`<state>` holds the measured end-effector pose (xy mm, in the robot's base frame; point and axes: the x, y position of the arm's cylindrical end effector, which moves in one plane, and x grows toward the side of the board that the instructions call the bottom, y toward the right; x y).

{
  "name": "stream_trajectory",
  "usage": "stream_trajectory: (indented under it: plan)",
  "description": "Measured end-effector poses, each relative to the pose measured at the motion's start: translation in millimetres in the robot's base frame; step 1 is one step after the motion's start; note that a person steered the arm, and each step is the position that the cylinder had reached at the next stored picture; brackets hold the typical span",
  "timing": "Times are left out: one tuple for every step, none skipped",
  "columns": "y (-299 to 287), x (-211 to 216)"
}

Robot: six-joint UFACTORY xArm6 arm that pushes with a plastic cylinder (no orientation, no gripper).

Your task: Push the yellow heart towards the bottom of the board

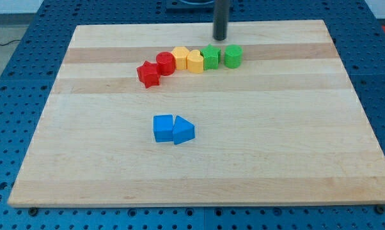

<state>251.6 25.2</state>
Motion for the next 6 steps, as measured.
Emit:
stream_trajectory:
  plan:
    - [-34, 23]
    - [-46, 48]
    - [-46, 81]
    - [-46, 105]
    - [-46, 133]
    - [-46, 133]
